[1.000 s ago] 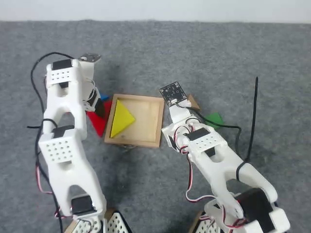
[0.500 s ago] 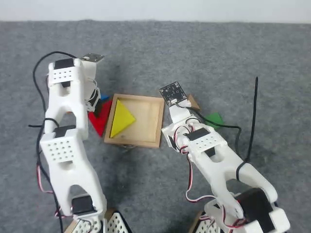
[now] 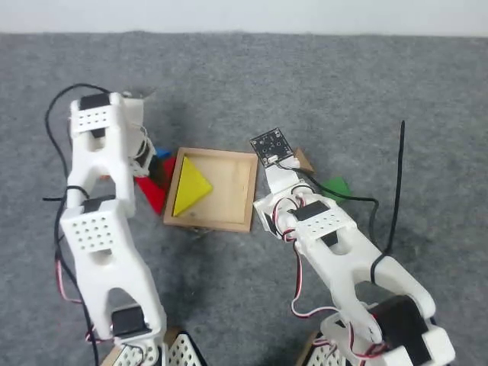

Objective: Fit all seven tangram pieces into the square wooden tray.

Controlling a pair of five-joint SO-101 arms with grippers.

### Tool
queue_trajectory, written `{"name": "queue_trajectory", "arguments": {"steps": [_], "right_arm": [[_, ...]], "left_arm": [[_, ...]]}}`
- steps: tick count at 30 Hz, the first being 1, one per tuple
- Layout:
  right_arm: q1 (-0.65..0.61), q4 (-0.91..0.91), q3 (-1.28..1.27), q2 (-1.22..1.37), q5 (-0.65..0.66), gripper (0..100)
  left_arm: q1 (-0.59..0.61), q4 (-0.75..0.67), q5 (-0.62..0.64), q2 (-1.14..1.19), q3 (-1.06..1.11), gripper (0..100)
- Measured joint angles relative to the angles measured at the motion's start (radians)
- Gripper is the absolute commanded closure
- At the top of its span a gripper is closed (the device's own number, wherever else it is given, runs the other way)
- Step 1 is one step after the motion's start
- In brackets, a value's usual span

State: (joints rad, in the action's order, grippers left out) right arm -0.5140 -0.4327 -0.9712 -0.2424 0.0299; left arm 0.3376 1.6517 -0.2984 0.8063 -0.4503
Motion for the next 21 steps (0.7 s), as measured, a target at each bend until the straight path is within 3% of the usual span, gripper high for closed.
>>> {"name": "queue_trajectory", "arguments": {"steps": [21], "right_arm": [[0.000, 0.000, 0.000, 0.000, 0.000, 99.2]], "left_arm": [[0.000, 0.051, -0.015, 0.133, -0.175, 70]]}}
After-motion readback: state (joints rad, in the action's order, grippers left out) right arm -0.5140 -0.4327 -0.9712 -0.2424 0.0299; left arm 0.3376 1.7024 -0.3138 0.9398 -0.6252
